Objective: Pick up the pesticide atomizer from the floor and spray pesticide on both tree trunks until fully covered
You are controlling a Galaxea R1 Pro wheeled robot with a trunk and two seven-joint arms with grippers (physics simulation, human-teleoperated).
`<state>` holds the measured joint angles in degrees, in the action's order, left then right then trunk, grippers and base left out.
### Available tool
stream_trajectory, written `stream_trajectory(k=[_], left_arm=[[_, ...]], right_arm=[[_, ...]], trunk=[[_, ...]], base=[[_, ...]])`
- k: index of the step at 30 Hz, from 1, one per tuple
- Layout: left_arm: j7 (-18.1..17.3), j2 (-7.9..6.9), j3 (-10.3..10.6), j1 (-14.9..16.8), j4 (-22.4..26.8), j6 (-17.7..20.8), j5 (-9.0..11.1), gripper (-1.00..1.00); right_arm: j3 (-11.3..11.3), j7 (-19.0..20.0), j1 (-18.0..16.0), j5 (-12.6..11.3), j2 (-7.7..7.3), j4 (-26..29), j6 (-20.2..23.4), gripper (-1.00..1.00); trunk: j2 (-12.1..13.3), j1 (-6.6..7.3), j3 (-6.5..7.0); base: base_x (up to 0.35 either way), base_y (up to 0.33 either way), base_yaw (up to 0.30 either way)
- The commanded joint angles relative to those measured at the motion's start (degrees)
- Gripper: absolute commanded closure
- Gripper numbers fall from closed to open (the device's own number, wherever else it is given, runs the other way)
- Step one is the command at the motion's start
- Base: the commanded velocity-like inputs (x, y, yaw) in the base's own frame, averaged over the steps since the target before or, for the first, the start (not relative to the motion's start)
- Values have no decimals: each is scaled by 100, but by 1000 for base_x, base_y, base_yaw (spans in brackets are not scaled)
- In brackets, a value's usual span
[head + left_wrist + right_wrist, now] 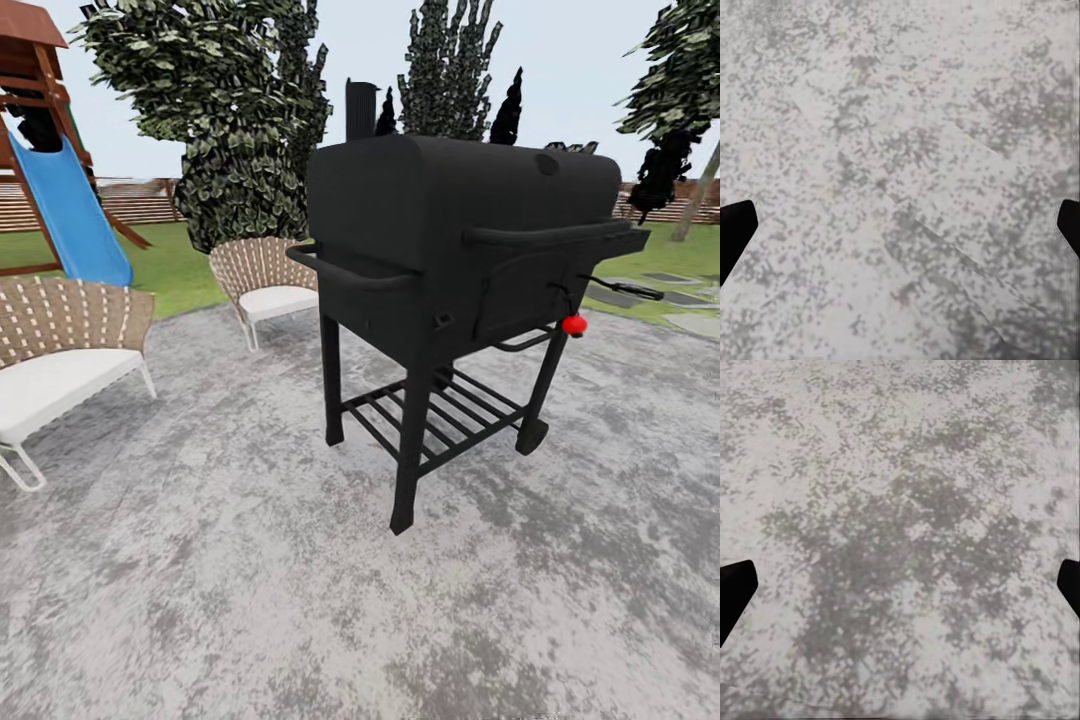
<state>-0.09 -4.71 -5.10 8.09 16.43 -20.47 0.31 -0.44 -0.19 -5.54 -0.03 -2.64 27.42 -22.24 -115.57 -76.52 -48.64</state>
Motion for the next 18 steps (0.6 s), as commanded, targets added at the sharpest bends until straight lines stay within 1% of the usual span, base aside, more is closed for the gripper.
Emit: stream_trajectory(k=[1, 4, 18], left_arm=[[0, -1, 0, -3, 0, 0, 1, -100], [0, -1, 0, -7, 0, -1, 3, -100], [17, -3, 0, -9, 0, 6, 4, -100]], right_arm=[[0, 0, 0, -1, 0, 0, 0, -100], [0, -1, 0, 1, 0, 0, 1, -100], [0, 0, 0, 1, 0, 0, 1, -100]], trunk=[[0, 0, 0], [0, 0, 0], [-562, -307, -251]], base=[[0, 0, -269], [0, 0, -269], [0, 0, -269]])
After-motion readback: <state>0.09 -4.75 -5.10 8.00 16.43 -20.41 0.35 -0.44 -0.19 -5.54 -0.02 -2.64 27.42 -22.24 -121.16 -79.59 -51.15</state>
